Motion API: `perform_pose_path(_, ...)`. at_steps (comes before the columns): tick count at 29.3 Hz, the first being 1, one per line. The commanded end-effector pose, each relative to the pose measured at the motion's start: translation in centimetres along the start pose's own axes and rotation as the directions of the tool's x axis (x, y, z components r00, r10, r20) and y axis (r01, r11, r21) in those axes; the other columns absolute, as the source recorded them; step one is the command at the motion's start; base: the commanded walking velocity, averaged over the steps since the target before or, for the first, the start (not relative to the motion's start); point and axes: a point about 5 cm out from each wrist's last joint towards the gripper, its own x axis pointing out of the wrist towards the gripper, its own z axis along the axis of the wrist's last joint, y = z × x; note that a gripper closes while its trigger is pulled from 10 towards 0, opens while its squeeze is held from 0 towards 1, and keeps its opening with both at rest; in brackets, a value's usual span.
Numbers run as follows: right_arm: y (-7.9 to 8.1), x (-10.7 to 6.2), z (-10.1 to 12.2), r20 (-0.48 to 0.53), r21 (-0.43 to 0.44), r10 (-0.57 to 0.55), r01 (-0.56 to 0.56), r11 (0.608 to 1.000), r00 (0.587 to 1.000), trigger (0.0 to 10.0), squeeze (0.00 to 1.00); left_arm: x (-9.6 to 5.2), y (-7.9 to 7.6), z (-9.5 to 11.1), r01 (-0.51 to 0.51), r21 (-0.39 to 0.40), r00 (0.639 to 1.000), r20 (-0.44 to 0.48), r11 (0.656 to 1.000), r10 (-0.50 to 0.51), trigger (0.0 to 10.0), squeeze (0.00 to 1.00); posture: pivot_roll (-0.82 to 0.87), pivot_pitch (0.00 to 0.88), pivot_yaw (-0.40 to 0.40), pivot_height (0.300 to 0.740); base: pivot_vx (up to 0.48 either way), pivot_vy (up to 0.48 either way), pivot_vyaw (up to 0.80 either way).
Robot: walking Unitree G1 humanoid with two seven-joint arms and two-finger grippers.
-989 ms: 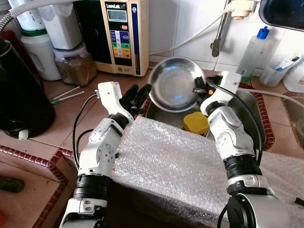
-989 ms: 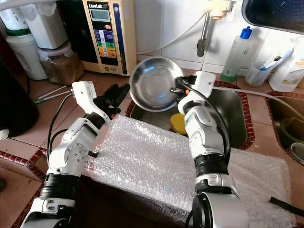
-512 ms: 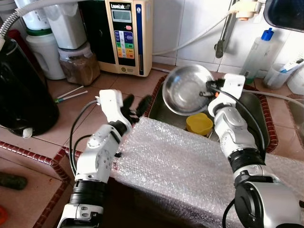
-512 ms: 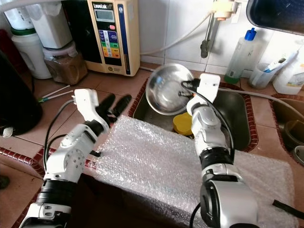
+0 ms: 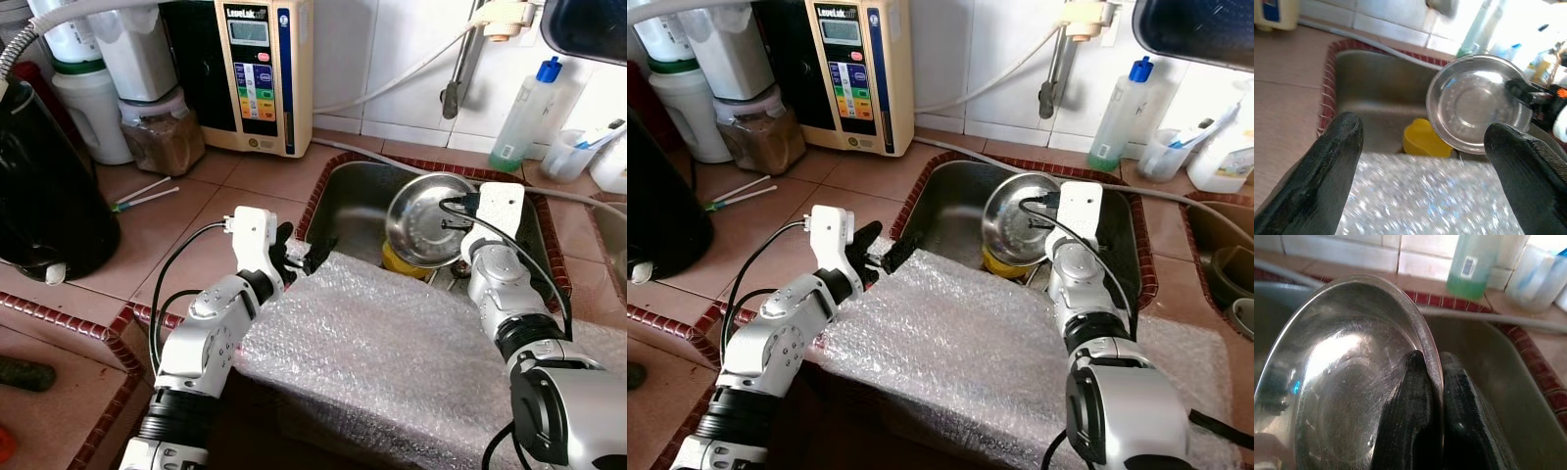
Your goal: Kitchen organization
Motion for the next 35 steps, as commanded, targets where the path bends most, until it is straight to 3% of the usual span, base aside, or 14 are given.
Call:
perform_pose_path(1,0.3,0.1,0.1,-0.013,0.006,0.011,-0.011,1.000,1.000,0.0,0.00,-0.1,-0.5,-0.1,0.023,0.018,0.999,-0.022,1.000,-0.023,10.0,1.00,0.11,0.000,0.035,0.740,0.000,0.000,0.00)
perform_pose_path(5,0.0,-0.2,-1.4,-0.093,0.018,-0.021,0.023,1.000,0.995,0.0,0.00,0.0,-1.1,-0.3,0.063,0.026,0.997,-0.053,0.998,-0.062,10.0,1.00,0.12,0.000,0.036,0.740,0.000,0.000,0.00)
perform_pose_path(15,0.0,-0.5,-2.4,-0.142,0.088,-0.021,0.034,0.996,0.990,0.0,0.00,-0.1,-1.1,-0.7,0.074,0.042,0.993,-0.092,0.996,-0.070,10.0,1.00,0.11,0.000,0.034,0.740,0.000,0.000,0.00)
perform_pose_path(16,0.0,-0.5,-2.5,-0.148,0.092,-0.017,0.031,0.995,0.989,1.5,0.00,-0.2,-1.2,-0.8,0.085,0.038,0.991,-0.107,0.996,-0.080,10.0,1.00,0.11,0.000,0.033,0.740,0.000,0.000,0.00)
perform_pose_path(17,0.0,-0.5,-2.5,-0.148,0.092,-0.017,0.031,0.995,0.989,1.5,0.00,-0.2,-1.2,-0.8,0.085,0.038,0.991,-0.107,0.996,-0.080,10.0,1.00,0.11,0.000,0.033,0.740,0.000,0.000,0.00)
perform_pose_path(18,0.0,-0.6,-2.6,-0.154,0.095,-0.021,0.036,0.995,0.988,5.1,0.00,-0.2,-1.5,-1.0,0.112,0.040,0.986,-0.128,0.993,-0.106,10.0,1.00,0.11,0.000,0.032,0.740,0.000,0.000,0.00)
perform_pose_path(20,0.0,-0.6,-2.9,-0.170,0.099,-0.026,0.043,0.994,0.985,10.0,0.00,-0.2,-1.6,-1.0,0.113,0.038,0.986,-0.125,0.993,-0.107,10.0,1.00,0.11,0.000,0.031,0.740,0.000,0.000,0.00)
perform_pose_path(26,0.0,-0.8,-3.5,-0.208,0.126,-0.008,0.035,0.991,0.978,10.0,0.02,-0.1,-1.4,-1.1,0.097,0.047,0.988,-0.127,0.994,-0.090,10.0,1.00,0.11,0.000,0.026,0.740,0.000,0.000,0.00)
perform_pose_path(27,0.0,-0.8,-3.6,-0.214,0.128,-0.006,0.034,0.991,0.977,10.0,0.24,-0.1,-1.4,-1.1,0.098,0.048,0.987,-0.129,0.994,-0.091,10.0,1.00,0.11,0.000,0.025,0.740,0.000,0.000,0.00)
perform_pose_path(32,-0.2,-1.1,-4.5,-0.261,0.177,-0.011,0.059,0.982,0.965,10.0,0.28,-0.2,-1.4,-1.2,0.095,0.052,0.987,-0.137,0.994,-0.087,10.0,1.00,0.11,0.000,0.025,0.740,0.000,0.000,0.00)
perform_pose_path(33,-0.2,-1.1,-4.6,-0.267,0.180,-0.014,0.065,0.982,0.964,10.0,0.51,-0.2,-1.3,-1.2,0.093,0.054,0.987,-0.139,0.994,-0.085,10.0,1.00,0.11,0.000,0.024,0.740,0.000,0.000,0.00)
perform_pose_path(35,-0.2,-1.2,-4.7,-0.273,0.186,-0.009,0.061,0.981,0.962,10.0,0.52,-0.2,-1.3,-1.2,0.091,0.054,0.987,-0.140,0.994,-0.083,10.0,1.00,0.11,0.000,0.024,0.740,0.000,0.000,0.00)
